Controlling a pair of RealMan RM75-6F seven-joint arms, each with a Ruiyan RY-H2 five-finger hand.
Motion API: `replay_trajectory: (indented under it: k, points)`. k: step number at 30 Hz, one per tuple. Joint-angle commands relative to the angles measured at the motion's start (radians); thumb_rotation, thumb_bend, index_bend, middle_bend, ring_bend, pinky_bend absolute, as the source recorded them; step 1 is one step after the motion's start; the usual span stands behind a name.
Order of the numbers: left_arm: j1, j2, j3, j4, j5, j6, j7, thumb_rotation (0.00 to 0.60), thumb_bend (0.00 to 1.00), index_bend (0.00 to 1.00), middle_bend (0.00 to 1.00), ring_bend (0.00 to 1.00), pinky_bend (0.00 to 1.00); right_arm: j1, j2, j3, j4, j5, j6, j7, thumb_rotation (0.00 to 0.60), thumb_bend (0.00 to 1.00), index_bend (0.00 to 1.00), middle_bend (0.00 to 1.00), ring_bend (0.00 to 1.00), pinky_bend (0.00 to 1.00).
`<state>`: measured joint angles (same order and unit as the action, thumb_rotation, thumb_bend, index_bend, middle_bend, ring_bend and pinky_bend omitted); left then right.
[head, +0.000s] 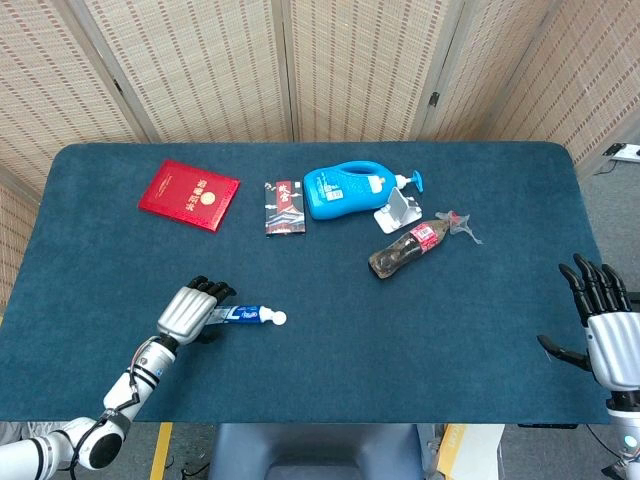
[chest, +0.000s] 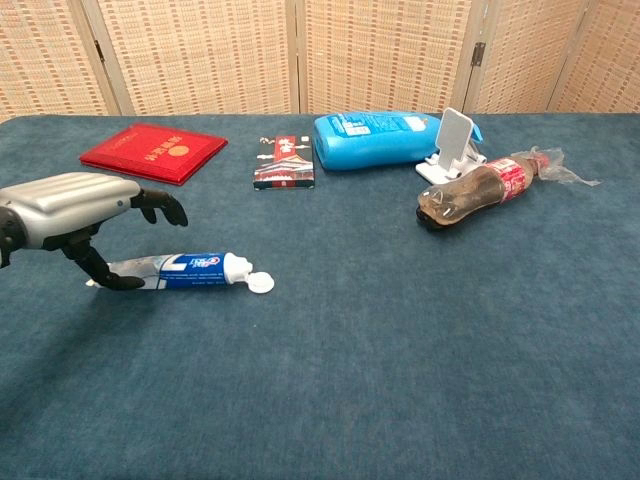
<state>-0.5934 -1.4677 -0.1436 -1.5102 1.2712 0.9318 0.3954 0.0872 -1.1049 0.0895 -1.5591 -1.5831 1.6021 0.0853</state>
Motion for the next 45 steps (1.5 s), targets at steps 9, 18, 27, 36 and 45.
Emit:
replay_trajectory:
  k: [9, 18, 27, 36, 45]
  points:
    - [-0.038, -0.067, 0.011, 0.080, -0.099, -0.018, 0.071, 0.600, 0.26, 0.33, 0.36, 0.36, 0.25, -0.004, -0.003, 0.001, 0.006, 0.005, 0.000, 0.006, 0.600, 0.00, 0.00, 0.00, 0.00, 0.00]
    - [-0.058, -0.098, 0.014, 0.133, -0.107, -0.027, 0.033, 0.600, 0.27, 0.40, 0.42, 0.43, 0.28, -0.005, -0.004, 0.002, 0.008, 0.009, -0.005, 0.007, 0.600, 0.00, 0.00, 0.00, 0.00, 0.00]
    - [-0.074, -0.102, 0.013, 0.133, -0.116, -0.039, -0.006, 0.600, 0.27, 0.43, 0.45, 0.45, 0.29, -0.006, -0.003, 0.005, 0.005, 0.012, -0.007, 0.006, 0.600, 0.00, 0.00, 0.00, 0.00, 0.00]
    - [-0.092, -0.107, 0.016, 0.155, -0.126, -0.054, -0.015, 0.600, 0.40, 0.45, 0.47, 0.47, 0.30, -0.005, -0.002, 0.007, 0.000, 0.013, -0.008, -0.001, 0.600, 0.00, 0.00, 0.00, 0.00, 0.00]
    - [-0.095, -0.117, 0.025, 0.181, -0.095, -0.049, -0.078, 0.600, 0.49, 0.56, 0.57, 0.56, 0.34, -0.004, -0.002, 0.010, -0.004, 0.015, -0.011, -0.007, 0.600, 0.00, 0.00, 0.00, 0.00, 0.00]
